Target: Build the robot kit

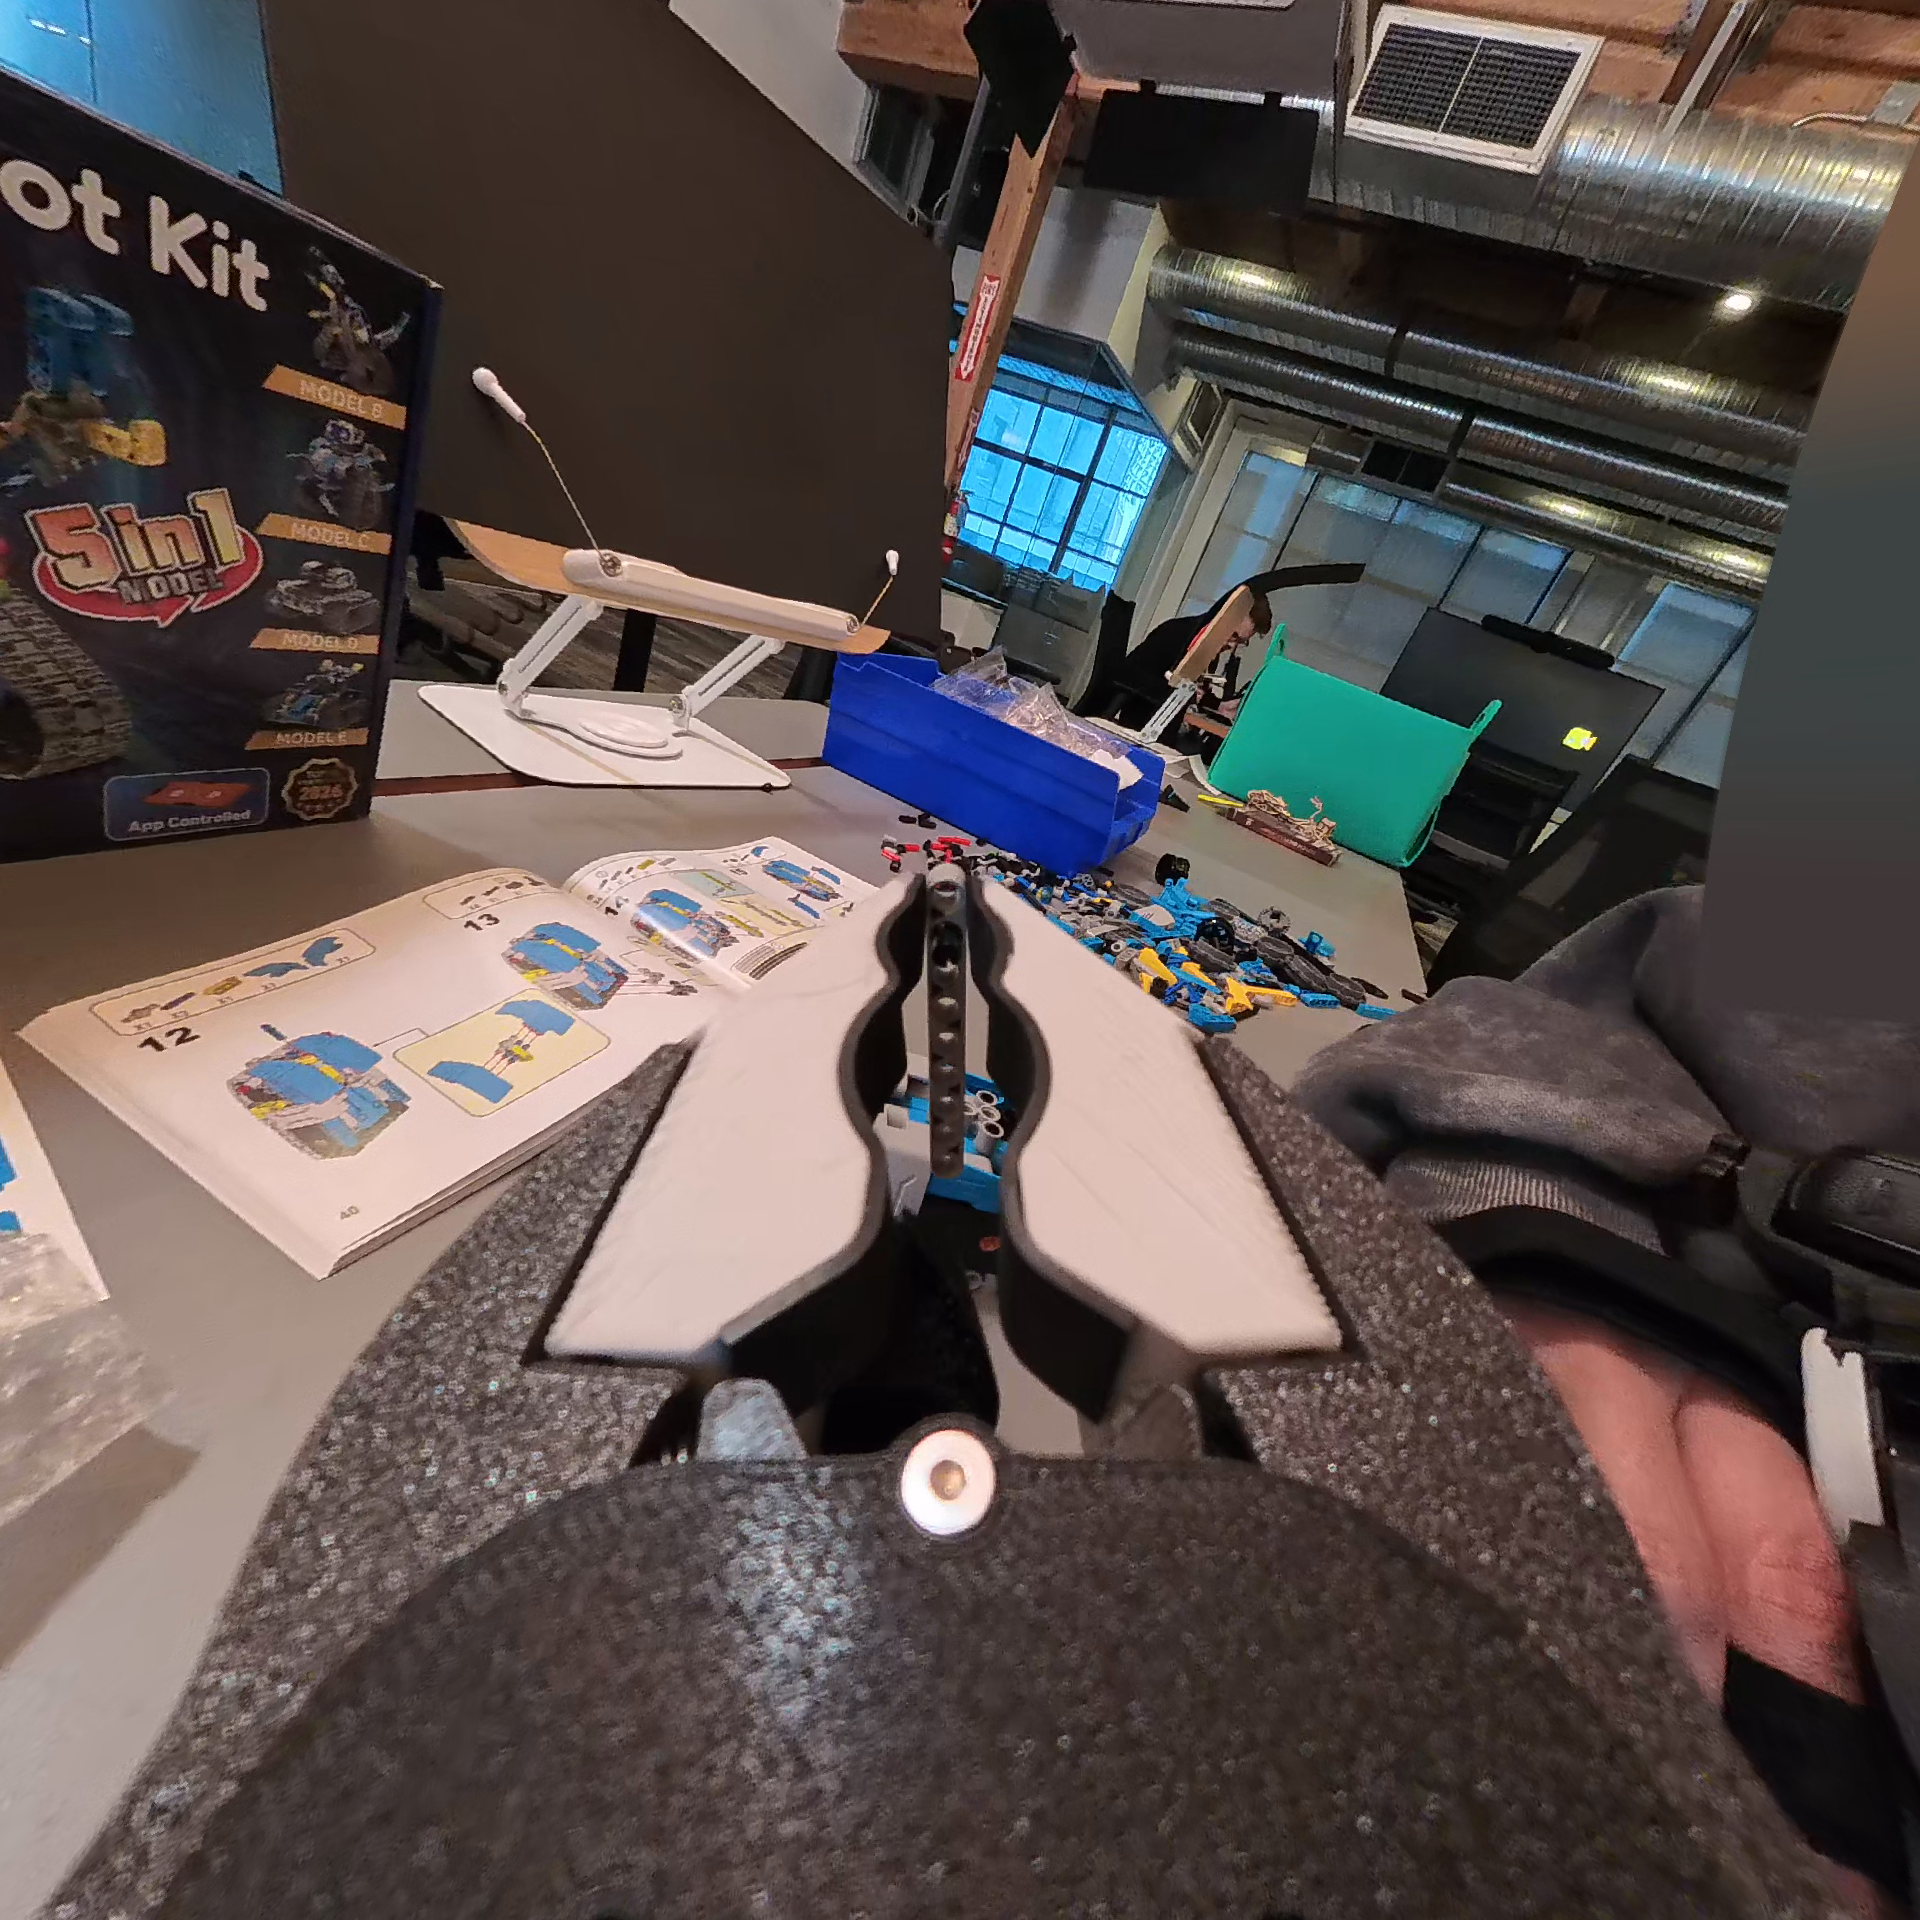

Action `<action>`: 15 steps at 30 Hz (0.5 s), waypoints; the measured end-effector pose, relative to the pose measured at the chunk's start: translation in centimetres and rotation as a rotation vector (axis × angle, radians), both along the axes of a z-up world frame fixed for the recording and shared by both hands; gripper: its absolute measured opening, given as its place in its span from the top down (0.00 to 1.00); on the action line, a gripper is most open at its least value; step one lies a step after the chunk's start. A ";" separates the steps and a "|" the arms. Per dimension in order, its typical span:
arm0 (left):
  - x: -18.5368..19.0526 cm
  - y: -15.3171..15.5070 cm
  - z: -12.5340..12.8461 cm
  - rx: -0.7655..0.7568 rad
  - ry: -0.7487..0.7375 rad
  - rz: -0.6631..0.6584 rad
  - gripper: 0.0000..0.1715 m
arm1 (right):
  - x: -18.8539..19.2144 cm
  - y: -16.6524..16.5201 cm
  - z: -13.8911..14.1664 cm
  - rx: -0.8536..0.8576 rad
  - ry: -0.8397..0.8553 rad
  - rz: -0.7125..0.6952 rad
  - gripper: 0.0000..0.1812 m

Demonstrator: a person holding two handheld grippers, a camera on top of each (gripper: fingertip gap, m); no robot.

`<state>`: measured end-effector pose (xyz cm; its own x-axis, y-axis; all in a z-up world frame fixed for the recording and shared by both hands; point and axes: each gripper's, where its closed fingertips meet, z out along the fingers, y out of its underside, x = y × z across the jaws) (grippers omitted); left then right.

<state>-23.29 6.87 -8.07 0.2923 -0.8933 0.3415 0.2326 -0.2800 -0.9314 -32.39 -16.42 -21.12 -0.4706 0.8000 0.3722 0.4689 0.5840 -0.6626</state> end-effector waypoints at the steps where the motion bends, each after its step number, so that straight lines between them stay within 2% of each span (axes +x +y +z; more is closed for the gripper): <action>1: 0.0 0.0 0.0 0.000 -0.001 0.000 0.96 | 0.0 0.0 0.0 -0.007 0.000 -0.002 0.96; 8: -0.5 0.3 0.3 -0.026 -0.039 0.002 0.96 | 0.2 1.3 0.6 -0.099 0.012 -0.085 0.95; 9: -0.5 0.3 0.2 -0.024 -0.037 0.002 0.96 | 0.4 1.7 1.0 -0.125 0.024 -0.103 0.98; 15: -0.3 0.1 0.1 -0.023 -0.028 -0.012 0.96 | 3.6 6.2 2.6 -0.266 0.073 -0.313 0.98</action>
